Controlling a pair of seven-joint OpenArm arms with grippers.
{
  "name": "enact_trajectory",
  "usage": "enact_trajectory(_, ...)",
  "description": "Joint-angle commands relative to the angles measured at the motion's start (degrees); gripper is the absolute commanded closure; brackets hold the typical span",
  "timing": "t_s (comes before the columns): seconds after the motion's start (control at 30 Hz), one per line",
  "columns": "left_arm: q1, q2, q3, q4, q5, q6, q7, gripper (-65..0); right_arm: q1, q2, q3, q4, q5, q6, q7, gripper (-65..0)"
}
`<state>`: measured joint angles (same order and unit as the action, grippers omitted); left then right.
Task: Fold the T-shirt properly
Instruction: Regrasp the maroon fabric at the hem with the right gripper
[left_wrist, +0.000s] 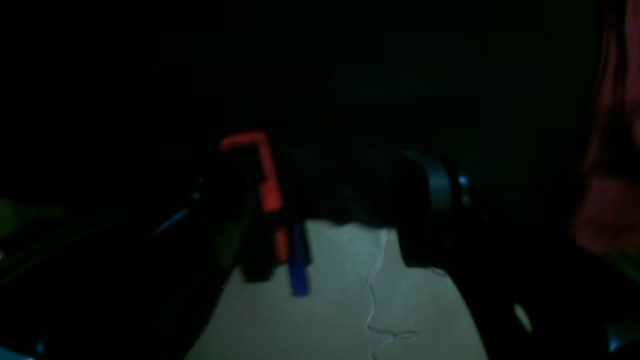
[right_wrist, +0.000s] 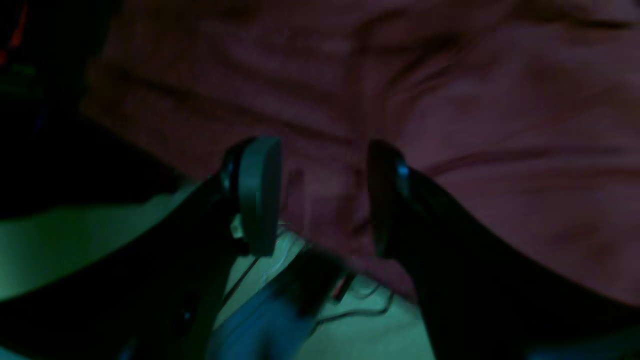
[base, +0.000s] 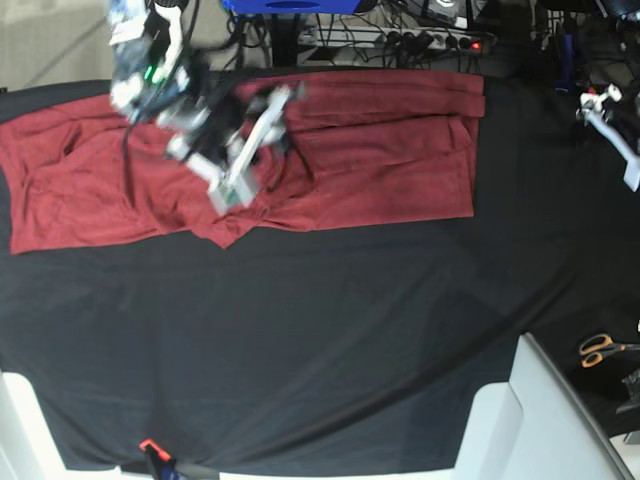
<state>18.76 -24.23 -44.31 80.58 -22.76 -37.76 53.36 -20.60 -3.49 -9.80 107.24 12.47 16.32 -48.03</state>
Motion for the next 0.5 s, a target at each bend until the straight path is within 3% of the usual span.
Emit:
enact_trajectory(0.0, 1.2, -1.2, -0.8, -0.2, -0.4, -1.3, -2.6, -44.3, 2.5, -0.1, 0.7, 0.3, 0.8, 0.3, 1.7, -27.0)
enact_trajectory(0.13, 5.5, -1.0, -0.9, -1.3, -0.4, -2.2, -8.2, -44.3, 12.0, 0.9, 1.7, -6.0, 0.8, 0.3, -1.3, -27.0)
enact_trajectory(0.33, 6.7, -0.6, -1.3, -1.4, -0.5, -2.2, -9.0, -44.3, 24.4, 0.9, 1.8, -23.9, 0.7, 0.2, -1.2, -27.0)
enact_trajectory(0.47, 6.7, -0.6, -1.3, -1.4, -0.5, -2.2, -8.9, -44.3, 27.1, 1.0, 4.5, -31.2, 0.7, -5.6, 2.5, -27.0)
